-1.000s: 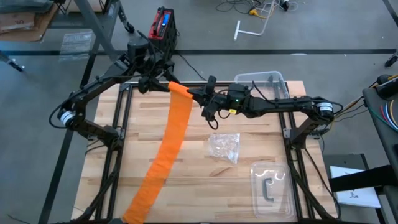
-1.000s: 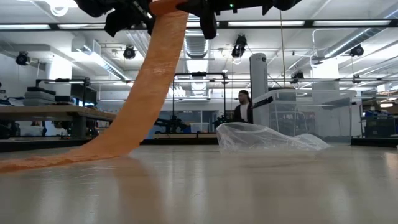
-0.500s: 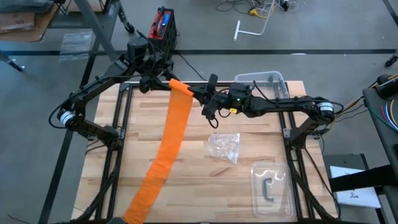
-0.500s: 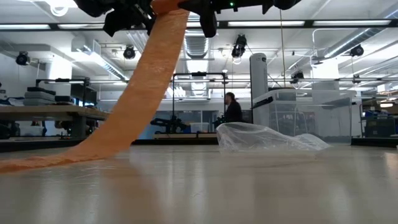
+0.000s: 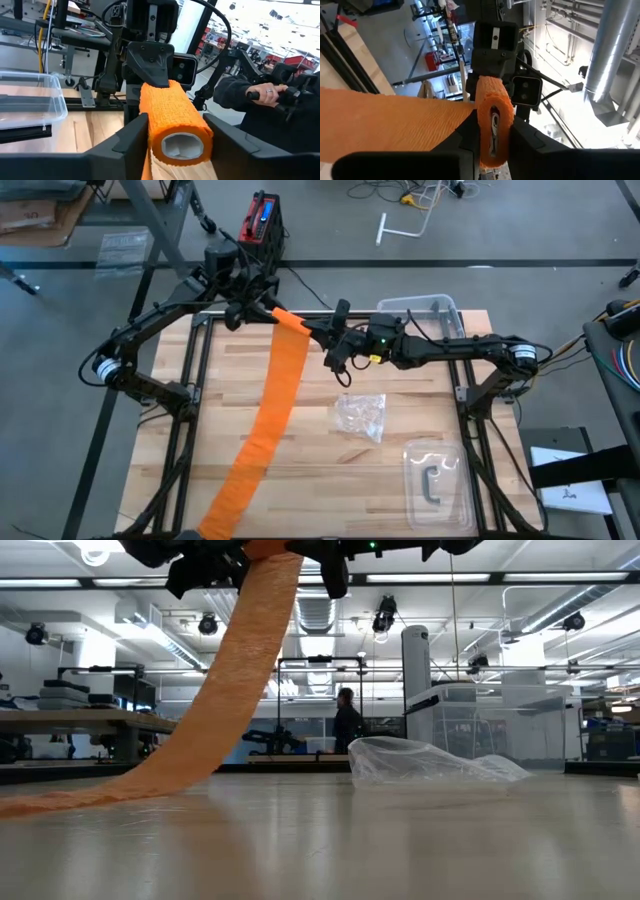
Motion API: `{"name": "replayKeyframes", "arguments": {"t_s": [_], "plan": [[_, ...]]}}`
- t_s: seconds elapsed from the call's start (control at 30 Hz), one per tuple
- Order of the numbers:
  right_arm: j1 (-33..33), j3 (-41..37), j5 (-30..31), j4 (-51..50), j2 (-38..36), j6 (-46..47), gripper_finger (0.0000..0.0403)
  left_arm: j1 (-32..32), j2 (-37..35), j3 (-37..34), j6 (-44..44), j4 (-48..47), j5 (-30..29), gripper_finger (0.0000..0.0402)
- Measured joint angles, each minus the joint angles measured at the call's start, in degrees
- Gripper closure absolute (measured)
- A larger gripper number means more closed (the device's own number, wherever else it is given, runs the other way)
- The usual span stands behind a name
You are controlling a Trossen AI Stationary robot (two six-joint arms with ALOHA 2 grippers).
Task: Roll bandage
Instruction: Roll the orange bandage
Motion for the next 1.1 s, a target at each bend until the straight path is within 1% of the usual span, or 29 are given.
{"name": "replayKeyframes", "arguments": {"t_s": [0.13, 0.23, 0.33, 0.5, 0.6, 0.67, 0.77, 0.83, 0.93, 1.0, 1.1], "plan": [[0.0, 0.0, 0.04, -0.01, 0.0, 0.0, 0.0329, 0.0, 0.0, 0.0, 0.0, 0.0, 0.02, 0.0289], [0.0, 0.0, 0.11, -0.01, 0.0, 0.05, 0.031, 0.0, 0.0, 0.0, 0.0, 0.0, 0.04, 0.0308], [0.0, 0.0, 0.15, -0.03, 0.0, 1.93, 0.0285, 0.0, 0.0, 0.0, 0.0, 0.03, 0.21, 0.0315], [0.65, 0.0, 0.78, -0.17, -0.09, 8.2, 0.023, 0.04, -0.02, 0.0, -0.02, 0.07, 0.59, 0.0311], [1.54, 0.02, 1.57, -0.05, -0.34, 17.86, 0.0195, 0.04, -0.04, 0.0, 0.02, 0.67, 0.58, 0.031], [1.62, 0.52, 2.0, -0.41, -0.35, 28.11, 0.0172, 0.04, -0.09, 0.0, 0.33, 1.68, 0.56, 0.0312], [1.29, 1.88, 2.54, -1.74, -0.35, 43.92, 0.0139, 0.04, -0.09, 0.0, 3.21, 2.73, 0.45, 0.0314], [0.97, 2.62, 2.54, -2.77, -0.39, 52.09, 0.0119, 0.04, -0.09, 0.0, 5.43, 3.09, 0.06, 0.0314], [0.59, 3.73, 2.22, -4.82, -0.39, 61.53, 0.0094, 0.04, -0.17, 0.0, 7.76, 3.13, -3.47, 0.031], [0.48, 4.74, 2.1, -6.74, -0.39, 66.16, 0.0083, 0.04, -0.17, 0.0, 8.87, 3.1, -5.66, 0.0309], [0.31, 5.85, 2.12, -9.59, -0.39, 70.87, 0.0077, 0.06, -0.2, 0.0, 10.38, 3.1, -6.25, 0.0311]]}}
